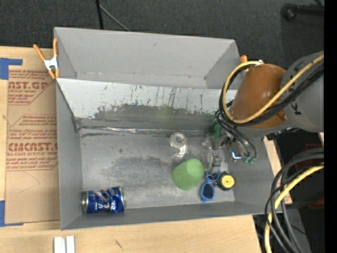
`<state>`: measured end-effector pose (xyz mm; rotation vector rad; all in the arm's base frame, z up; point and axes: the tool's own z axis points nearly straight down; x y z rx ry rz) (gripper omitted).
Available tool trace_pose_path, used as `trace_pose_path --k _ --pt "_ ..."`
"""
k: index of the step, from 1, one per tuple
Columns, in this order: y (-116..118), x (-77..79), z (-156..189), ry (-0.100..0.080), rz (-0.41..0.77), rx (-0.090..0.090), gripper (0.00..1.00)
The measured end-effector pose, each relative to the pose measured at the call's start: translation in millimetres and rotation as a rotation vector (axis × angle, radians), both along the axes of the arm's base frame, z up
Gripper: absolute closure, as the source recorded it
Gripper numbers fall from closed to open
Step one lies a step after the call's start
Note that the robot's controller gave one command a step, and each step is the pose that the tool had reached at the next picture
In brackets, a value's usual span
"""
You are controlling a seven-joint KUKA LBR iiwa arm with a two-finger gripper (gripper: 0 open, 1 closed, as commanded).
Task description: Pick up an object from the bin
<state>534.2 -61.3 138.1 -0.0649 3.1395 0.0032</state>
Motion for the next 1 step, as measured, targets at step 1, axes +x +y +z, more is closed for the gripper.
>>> trace_pose_path --k 1 --pt "-43.6 21.7 -32.7 0.0 0.452 -0.003 1.0"
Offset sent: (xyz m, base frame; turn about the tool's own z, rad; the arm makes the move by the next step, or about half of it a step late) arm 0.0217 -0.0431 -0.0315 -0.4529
